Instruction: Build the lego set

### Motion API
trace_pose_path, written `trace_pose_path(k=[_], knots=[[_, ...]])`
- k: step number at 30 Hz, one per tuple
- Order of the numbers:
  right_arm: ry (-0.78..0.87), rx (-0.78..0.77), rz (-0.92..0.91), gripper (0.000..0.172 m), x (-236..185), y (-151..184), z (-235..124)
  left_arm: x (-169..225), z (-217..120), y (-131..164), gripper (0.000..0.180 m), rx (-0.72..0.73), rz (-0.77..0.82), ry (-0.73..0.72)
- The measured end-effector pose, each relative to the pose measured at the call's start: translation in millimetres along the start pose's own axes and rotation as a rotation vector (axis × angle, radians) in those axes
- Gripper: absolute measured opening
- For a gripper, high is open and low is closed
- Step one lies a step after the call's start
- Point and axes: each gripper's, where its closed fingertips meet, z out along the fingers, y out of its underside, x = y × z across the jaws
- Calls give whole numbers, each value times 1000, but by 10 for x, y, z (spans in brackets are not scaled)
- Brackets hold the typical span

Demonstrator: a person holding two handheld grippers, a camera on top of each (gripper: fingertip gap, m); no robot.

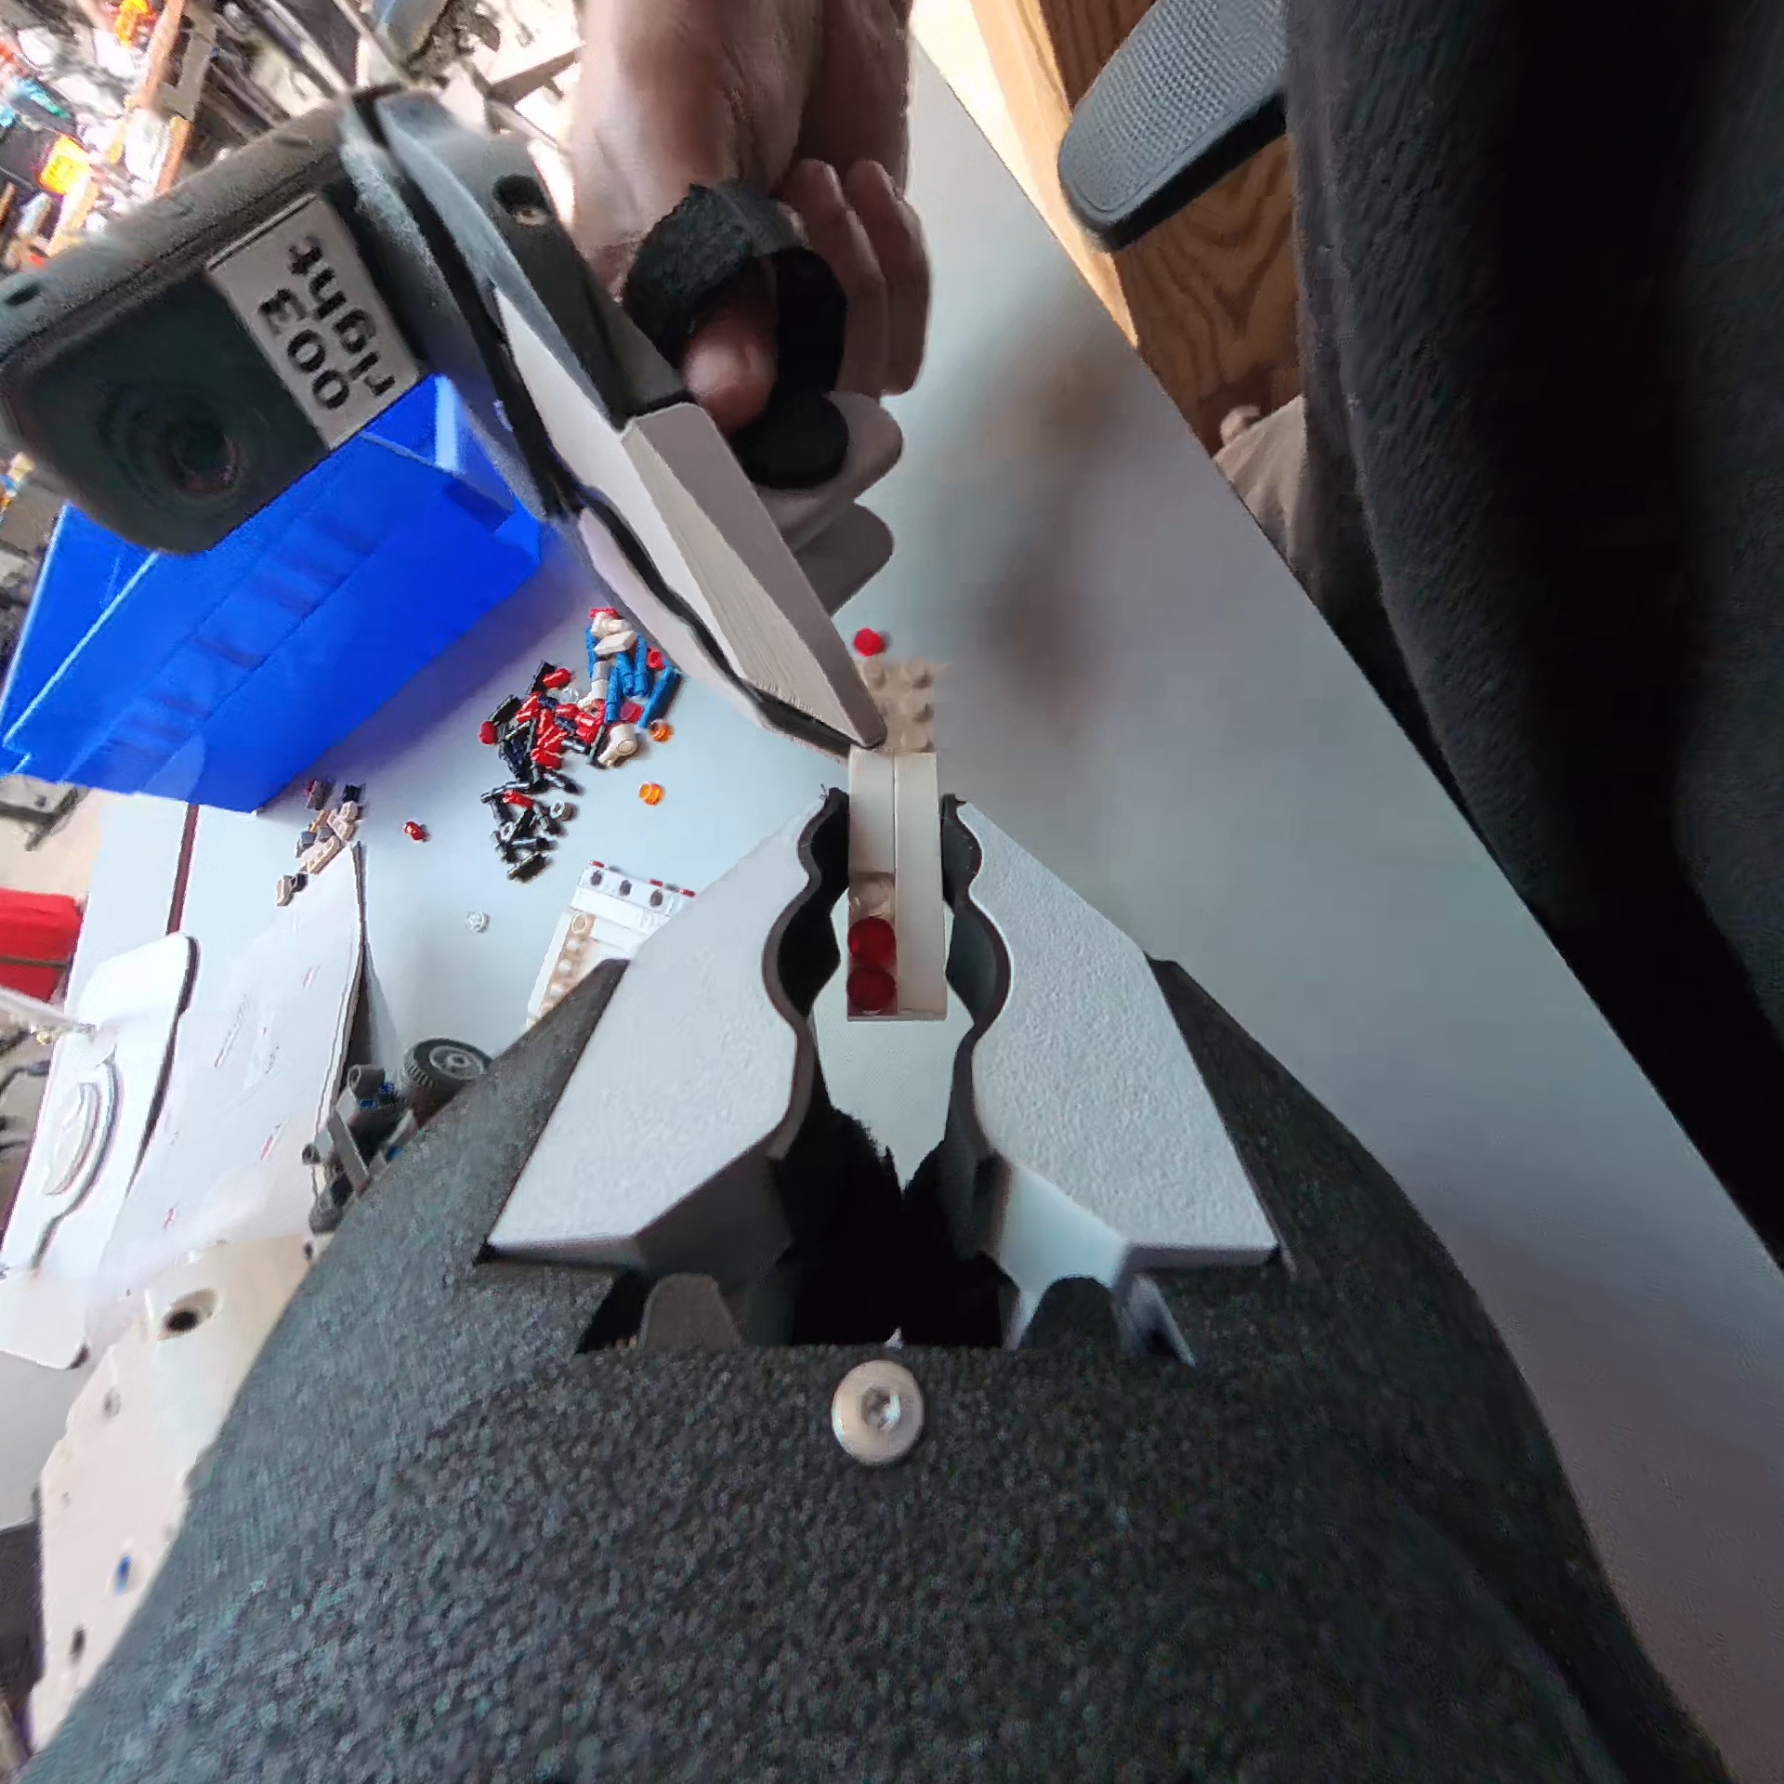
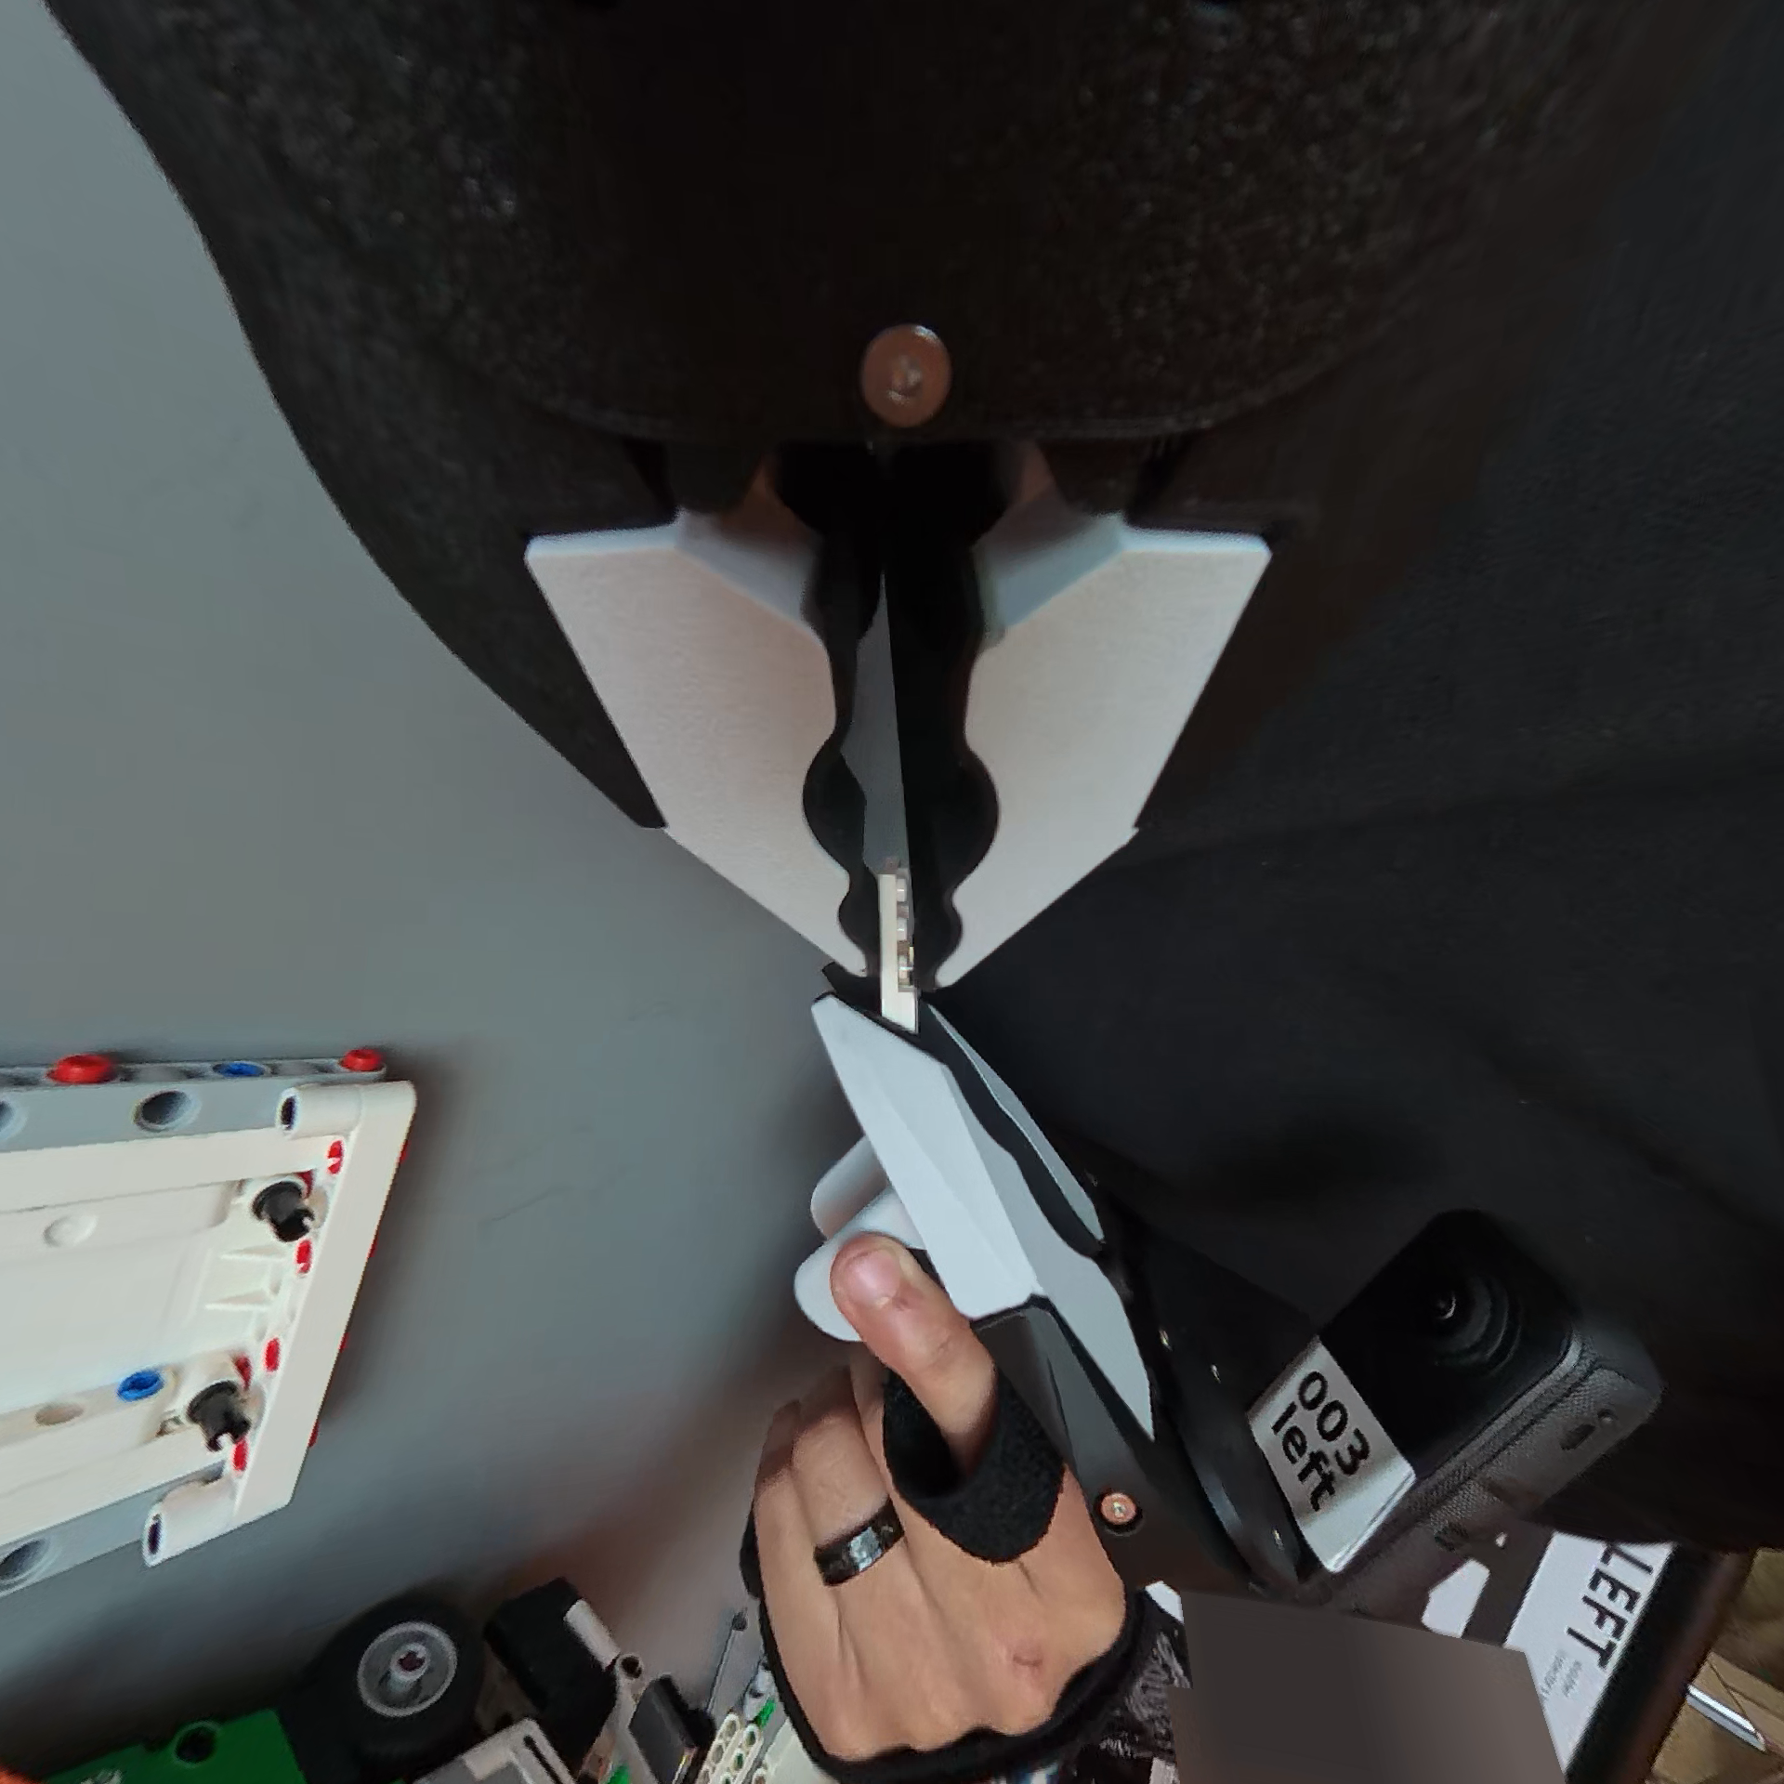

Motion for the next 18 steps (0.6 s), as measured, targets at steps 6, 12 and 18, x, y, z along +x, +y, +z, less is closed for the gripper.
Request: trace_pose_path(k=[6,12,18], knots=[[-28,297,10,18,-87,-397,-381,-279,-103,-6,17,120,-236,-129],[-43,404,77,19,-98,-317,-290,-282,-101,-80,17,190,-299,-125],[-40,507,134,3,-54,-311,-243,-331,-97,-86,17,203,-358,-174]])
